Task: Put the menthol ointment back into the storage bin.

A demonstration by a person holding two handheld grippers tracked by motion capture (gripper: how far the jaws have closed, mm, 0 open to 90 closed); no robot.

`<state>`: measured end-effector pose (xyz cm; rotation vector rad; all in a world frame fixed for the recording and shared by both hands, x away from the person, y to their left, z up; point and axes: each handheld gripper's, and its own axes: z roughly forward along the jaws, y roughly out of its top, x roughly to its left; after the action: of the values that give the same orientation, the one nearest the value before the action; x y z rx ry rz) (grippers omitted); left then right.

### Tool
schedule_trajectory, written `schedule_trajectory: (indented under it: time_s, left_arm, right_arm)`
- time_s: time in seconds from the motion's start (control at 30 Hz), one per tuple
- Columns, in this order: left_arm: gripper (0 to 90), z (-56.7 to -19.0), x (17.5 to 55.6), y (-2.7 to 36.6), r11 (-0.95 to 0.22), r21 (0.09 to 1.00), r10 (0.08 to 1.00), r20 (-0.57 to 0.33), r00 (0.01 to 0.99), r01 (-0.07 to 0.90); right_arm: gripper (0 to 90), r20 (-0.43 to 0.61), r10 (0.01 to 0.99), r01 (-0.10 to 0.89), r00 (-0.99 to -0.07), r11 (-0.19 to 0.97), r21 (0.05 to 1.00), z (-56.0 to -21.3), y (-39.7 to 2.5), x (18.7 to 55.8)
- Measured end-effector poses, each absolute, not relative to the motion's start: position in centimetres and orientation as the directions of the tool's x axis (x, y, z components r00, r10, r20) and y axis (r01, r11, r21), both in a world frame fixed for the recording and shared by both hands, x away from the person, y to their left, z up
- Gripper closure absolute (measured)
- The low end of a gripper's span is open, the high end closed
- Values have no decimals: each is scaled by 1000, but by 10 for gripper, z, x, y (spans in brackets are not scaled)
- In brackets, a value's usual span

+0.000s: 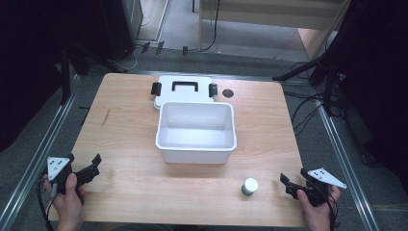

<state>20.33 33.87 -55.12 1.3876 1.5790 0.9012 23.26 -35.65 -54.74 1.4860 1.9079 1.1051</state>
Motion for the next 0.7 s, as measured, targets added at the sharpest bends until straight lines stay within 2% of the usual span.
schedule_trajectory:
  time_s: [0.2,0.37,0.5,0.6,0.63,0.67,0.7]
  left_arm:
    - [76,-551,202,336,111,915,994,-98,-54,387]
    - [76,-551,201,336,113,919,994,-102,-49,377]
    - [76,-551,200,335,95,922,995,-88,-37,376]
    - [76,-551,200,335,99,919,995,-92,-38,381]
    - [76,-551,200,335,99,919,995,-92,-38,381]
    - [76,-551,201,336,103,915,995,-94,-42,391]
    - [76,-551,201,336,108,914,994,-98,-46,390]
  right_arm:
    - [151,170,939,607,-300,50,793,-548,-363,238]
    - [151,164,928,683,-336,120,721,-537,-361,243]
    - [149,78,912,718,-404,262,645,-516,-349,245]
    - [148,8,889,750,-459,382,539,-499,-337,247]
    - [148,8,889,750,-459,382,539,-499,-337,247]
    - [146,-20,876,753,-482,426,502,-495,-332,247]
    - [136,-69,834,754,-548,527,392,-485,-320,246]
